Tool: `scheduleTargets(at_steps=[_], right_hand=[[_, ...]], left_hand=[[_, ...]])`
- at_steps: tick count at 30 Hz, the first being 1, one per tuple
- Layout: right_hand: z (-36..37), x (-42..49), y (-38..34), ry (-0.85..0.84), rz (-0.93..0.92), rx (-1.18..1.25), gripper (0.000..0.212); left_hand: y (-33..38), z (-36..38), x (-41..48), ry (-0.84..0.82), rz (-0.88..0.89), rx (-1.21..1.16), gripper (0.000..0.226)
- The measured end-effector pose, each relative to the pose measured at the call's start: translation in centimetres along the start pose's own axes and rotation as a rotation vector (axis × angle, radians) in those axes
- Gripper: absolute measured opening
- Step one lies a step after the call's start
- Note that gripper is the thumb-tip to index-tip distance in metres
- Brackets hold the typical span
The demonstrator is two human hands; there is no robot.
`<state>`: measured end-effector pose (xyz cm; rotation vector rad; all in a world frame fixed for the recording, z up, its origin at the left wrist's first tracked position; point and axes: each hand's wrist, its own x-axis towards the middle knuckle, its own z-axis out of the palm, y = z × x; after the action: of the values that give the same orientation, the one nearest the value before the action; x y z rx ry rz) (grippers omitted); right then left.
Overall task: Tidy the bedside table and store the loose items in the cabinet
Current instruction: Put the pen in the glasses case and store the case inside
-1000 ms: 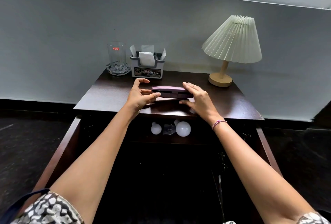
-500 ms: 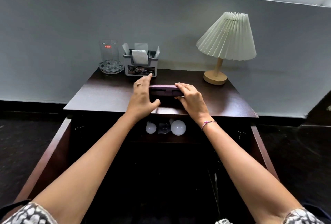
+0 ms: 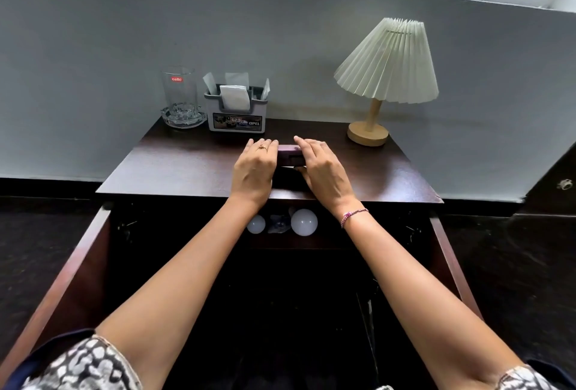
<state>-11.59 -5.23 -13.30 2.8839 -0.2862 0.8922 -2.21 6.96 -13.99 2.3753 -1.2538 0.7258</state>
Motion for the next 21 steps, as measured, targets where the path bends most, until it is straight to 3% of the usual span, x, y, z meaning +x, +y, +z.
scheduleTargets(at_steps=[6,21], right_hand=[[0.6,0.9,-0.6,-0.132,0.007,-0.189,0.055],[0.8,1.1,-0.6,-0.146,-0.012,-0.091,0.063]], left_hand=[[0.6,-0.9,-0.3,0.037,0.026,0.092,0.043],[1.1,-1.5,-0.5,0.032,0.074,0.258,0.035]])
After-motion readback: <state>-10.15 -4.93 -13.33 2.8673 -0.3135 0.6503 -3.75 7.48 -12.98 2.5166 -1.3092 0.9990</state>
